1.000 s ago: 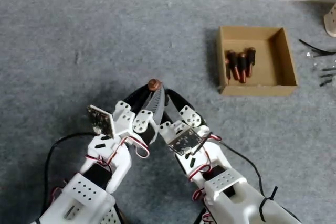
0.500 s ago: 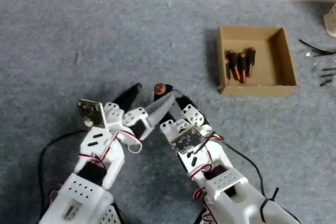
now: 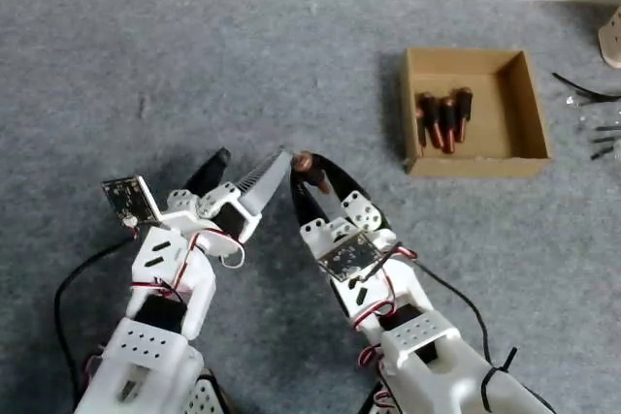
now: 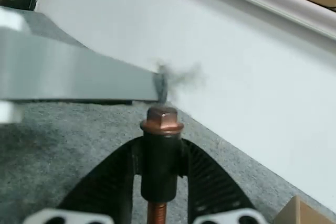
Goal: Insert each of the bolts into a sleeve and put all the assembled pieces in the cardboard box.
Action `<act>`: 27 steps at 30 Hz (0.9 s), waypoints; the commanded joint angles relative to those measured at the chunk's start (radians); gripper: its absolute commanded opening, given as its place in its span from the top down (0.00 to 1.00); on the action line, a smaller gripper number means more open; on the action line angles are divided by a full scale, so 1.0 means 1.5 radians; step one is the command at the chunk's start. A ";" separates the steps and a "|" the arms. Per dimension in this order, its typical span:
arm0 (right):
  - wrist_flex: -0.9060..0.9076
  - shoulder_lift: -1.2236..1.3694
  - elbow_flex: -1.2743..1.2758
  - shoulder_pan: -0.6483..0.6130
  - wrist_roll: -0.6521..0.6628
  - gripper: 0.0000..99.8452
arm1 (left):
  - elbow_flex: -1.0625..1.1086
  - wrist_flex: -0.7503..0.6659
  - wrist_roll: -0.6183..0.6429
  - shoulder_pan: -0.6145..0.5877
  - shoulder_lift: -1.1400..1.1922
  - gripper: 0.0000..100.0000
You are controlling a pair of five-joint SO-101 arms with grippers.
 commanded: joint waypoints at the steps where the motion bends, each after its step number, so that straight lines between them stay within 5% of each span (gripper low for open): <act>1: -0.020 -0.014 0.066 0.011 -0.003 0.99 | -0.027 0.001 0.006 -0.009 -0.005 0.61; 8: -0.020 -0.012 0.066 0.029 -0.003 0.99 | -0.027 0.011 -0.039 -0.008 0.001 0.64; 14: -0.018 -0.012 0.066 0.053 -0.004 0.99 | -0.048 0.055 -0.093 -0.007 -0.005 0.99; 23: 0.050 -0.012 0.063 0.080 -0.005 0.99 | -0.043 0.057 -0.123 -0.010 -0.005 0.99; 27: 0.101 -0.012 0.062 0.116 -0.006 0.99 | -0.049 0.086 -0.215 -0.004 -0.003 0.99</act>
